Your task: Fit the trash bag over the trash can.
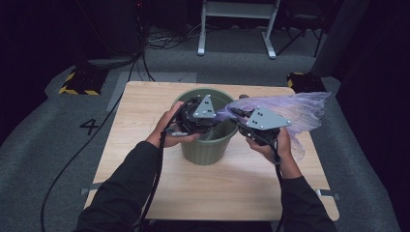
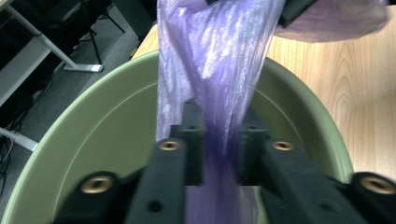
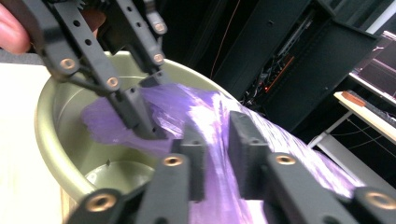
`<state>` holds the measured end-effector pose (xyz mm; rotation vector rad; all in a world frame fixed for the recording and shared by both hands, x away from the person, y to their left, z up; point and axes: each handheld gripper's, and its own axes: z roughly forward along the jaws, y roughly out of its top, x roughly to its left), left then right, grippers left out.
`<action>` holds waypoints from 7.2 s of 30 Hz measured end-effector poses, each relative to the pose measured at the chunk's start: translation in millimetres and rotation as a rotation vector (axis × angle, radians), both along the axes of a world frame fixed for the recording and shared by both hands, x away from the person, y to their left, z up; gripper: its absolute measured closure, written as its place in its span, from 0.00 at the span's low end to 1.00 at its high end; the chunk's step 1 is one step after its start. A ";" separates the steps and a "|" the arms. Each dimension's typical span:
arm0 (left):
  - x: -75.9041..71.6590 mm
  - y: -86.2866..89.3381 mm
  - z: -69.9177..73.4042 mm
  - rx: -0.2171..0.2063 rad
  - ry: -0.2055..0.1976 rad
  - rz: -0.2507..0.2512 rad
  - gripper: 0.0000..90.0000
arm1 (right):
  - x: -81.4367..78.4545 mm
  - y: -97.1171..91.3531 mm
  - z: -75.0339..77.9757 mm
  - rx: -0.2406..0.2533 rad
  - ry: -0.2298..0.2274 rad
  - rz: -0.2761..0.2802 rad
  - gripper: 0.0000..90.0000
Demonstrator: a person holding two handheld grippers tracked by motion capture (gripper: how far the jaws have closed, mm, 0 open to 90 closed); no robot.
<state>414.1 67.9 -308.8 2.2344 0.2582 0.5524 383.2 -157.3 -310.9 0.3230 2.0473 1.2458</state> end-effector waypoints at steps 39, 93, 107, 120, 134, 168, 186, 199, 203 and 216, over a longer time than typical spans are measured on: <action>4.3 51.2 -8.8 -0.060 0.016 0.097 0.81 | -21.8 -59.9 -38.2 0.024 0.017 -0.107 0.96; -12.2 44.5 -14.5 -0.045 -0.021 0.073 0.94 | -42.2 -57.5 -29.7 0.128 0.172 -0.009 0.51; -38.3 43.9 -2.4 -0.180 -0.026 0.033 0.28 | -44.4 -23.5 -32.2 0.050 0.124 0.102 0.97; -43.3 19.2 -4.0 -0.044 -0.089 -0.036 0.76 | -52.8 -12.3 -28.9 0.007 0.106 0.141 0.91; -46.3 42.6 -10.8 -0.073 -0.069 -0.034 1.00 | -63.1 -11.2 -27.5 0.032 0.101 0.160 0.81; -58.7 51.0 -14.5 -0.127 -0.085 -0.055 0.93 | -87.4 -34.2 -11.0 0.110 0.055 0.105 0.44; -63.1 81.5 -30.2 -0.185 -0.066 -0.025 0.99 | -80.6 -106.8 -12.7 0.220 -0.038 -0.310 0.36; -68.1 95.7 -43.0 -0.205 -0.048 0.000 0.98 | -53.0 -120.3 -28.9 0.347 0.117 -0.303 0.23; -62.6 102.7 -49.6 -0.212 -0.031 0.025 0.98 | -44.1 -118.0 -32.8 0.374 0.158 -0.211 0.43; -65.8 123.0 -64.1 -0.264 0.001 0.078 0.62 | -38.6 -95.8 -43.2 0.329 0.164 -0.021 0.99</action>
